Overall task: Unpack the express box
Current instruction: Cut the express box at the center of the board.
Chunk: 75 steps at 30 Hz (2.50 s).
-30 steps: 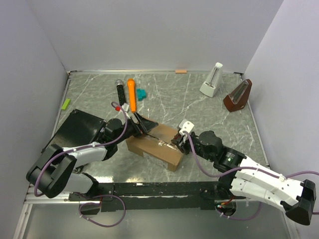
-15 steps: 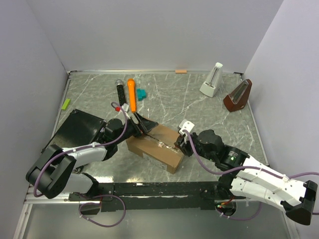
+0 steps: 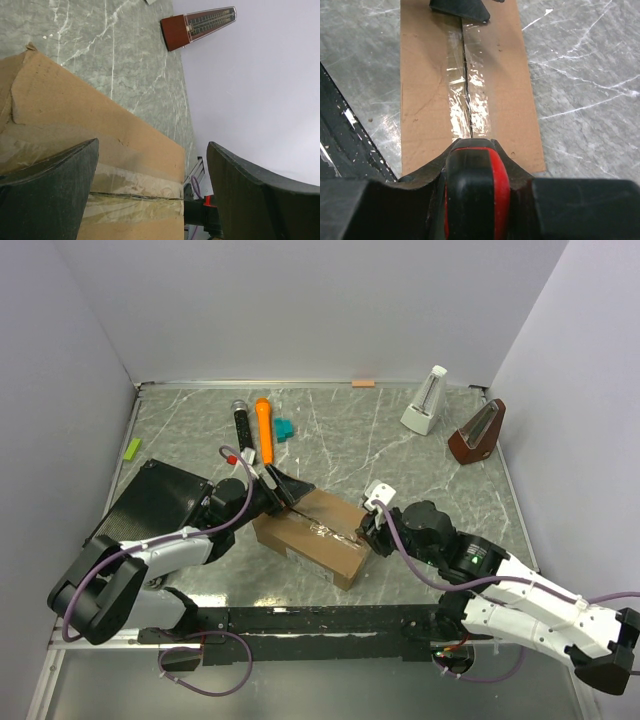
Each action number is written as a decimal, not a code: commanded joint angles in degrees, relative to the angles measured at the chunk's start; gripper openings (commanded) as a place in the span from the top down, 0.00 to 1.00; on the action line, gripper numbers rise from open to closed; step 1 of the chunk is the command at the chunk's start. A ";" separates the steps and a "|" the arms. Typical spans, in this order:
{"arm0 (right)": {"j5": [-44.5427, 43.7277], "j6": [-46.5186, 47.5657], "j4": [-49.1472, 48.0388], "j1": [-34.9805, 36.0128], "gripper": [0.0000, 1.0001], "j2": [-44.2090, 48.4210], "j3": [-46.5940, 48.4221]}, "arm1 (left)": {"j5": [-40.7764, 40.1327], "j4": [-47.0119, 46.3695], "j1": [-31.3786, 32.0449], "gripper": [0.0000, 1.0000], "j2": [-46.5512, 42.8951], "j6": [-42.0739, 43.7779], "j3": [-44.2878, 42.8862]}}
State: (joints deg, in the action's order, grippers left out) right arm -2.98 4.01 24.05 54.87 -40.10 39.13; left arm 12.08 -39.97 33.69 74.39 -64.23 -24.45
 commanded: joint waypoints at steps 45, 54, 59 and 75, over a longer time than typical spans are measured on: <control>-8.51 -13.32 24.98 -0.03 1.00 -6.48 11.84 | -10.31 16.14 -0.91 0.06 -0.56 2.44 1.33; -8.10 -13.68 28.24 0.76 1.00 -8.60 15.18 | -11.64 17.82 -1.17 0.05 -0.74 3.23 0.45; -7.12 -12.28 28.50 0.76 1.00 -5.70 15.79 | -11.72 17.73 -1.61 0.05 -1.00 3.05 1.33; -3.07 -7.70 27.89 0.68 1.00 -0.16 16.15 | -11.90 17.90 -1.70 0.05 0.14 3.32 0.45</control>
State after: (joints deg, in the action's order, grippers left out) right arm -5.74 -5.04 51.92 55.37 -41.98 53.98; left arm 4.62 -33.32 33.28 71.90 -65.12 -25.76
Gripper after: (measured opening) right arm 0.321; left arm 0.942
